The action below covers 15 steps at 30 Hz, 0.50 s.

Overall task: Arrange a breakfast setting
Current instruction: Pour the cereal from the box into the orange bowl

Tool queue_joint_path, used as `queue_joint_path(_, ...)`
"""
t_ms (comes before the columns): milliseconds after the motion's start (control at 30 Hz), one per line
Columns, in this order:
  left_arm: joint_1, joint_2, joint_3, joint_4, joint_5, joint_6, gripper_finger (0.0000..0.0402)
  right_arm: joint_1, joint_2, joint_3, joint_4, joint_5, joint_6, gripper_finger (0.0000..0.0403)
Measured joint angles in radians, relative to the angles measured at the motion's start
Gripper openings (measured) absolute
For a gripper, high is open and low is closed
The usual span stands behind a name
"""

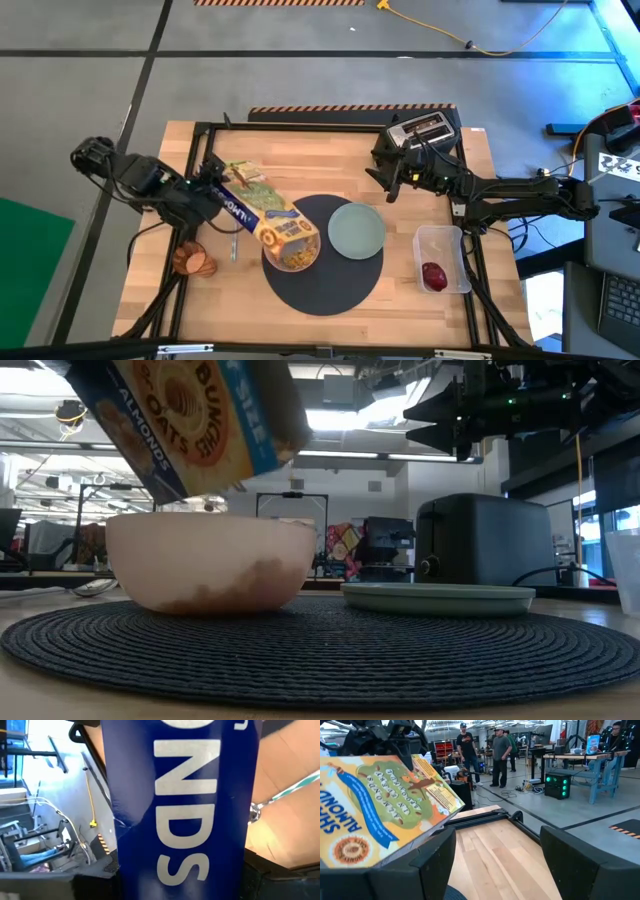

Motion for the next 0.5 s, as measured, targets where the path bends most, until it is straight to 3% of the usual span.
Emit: queue_joint_path(500,0.0,-0.147,0.0,0.028,-0.012,-0.228,0.0215,0.0,0.0,0.0,0.0,-0.015,0.0,0.0278)
